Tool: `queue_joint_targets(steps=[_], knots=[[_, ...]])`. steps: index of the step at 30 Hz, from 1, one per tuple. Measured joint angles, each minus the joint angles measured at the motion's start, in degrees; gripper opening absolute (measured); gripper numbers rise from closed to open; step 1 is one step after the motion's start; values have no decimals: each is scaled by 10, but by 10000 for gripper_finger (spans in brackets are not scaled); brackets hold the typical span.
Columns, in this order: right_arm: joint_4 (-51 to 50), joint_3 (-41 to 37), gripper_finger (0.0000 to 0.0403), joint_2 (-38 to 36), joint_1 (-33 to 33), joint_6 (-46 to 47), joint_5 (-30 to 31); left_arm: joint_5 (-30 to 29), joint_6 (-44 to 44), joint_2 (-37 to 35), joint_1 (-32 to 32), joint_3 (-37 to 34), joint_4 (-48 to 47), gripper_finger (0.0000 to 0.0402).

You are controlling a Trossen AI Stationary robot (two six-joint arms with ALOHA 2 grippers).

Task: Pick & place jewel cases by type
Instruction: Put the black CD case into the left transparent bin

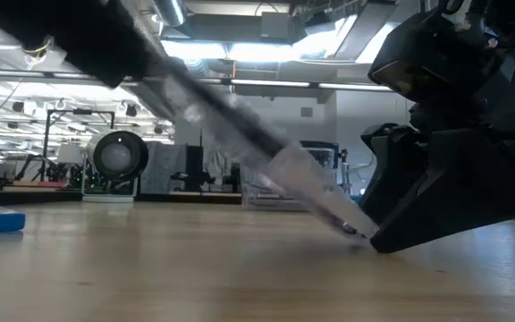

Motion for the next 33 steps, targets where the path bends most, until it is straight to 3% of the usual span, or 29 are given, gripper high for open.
queue_joint_targets(steps=[5,13,20,33], knots=[[10,1,172,1,-1,-6,2,-5,10,0,2,3,70,116],[12,2,172,2,-1,-13,6,-13,29,1,3,2,85,116],[27,2,172,3,-2,-46,14,-16,121,2,4,2,134,116],[54,1,172,4,-17,-113,12,-15,241,0,17,1,135,116]])
